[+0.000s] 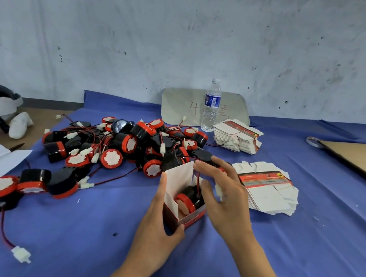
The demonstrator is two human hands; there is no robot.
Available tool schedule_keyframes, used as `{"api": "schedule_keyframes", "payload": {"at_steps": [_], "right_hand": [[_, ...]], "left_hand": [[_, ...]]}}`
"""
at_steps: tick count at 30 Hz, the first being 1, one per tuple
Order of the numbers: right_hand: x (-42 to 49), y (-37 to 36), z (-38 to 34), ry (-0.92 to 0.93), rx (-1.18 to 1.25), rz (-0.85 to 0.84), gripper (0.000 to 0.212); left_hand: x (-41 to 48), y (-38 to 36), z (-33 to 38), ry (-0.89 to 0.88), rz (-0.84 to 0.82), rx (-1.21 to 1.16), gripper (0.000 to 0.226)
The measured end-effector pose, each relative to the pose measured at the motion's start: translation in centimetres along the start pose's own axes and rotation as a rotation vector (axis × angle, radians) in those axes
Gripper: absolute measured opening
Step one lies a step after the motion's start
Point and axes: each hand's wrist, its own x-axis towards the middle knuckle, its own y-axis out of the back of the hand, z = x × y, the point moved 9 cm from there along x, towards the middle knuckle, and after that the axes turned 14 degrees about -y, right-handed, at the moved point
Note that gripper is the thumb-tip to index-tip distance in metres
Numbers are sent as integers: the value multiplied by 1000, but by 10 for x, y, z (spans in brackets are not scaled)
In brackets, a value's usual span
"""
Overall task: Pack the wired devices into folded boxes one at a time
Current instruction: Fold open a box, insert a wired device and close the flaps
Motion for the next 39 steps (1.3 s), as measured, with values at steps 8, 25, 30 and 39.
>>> {"api": "schedule_keyframes", "payload": {"at_steps": [8,25,30,39], "right_hand": [[-9,25,-31,-2,905,-3,47],[-27,10,-66,387,-69,35,72],[-26,-3,-64,425,-304,21,61],[-3,-23,19,-435,525,-251,21]], "left_hand": [[5,15,30,-143,102,55,116],[-4,52,81,-287,389,156,70],[1,51,77,-370,356,282,67],[7,15,12,118,78,-93,128]]}}
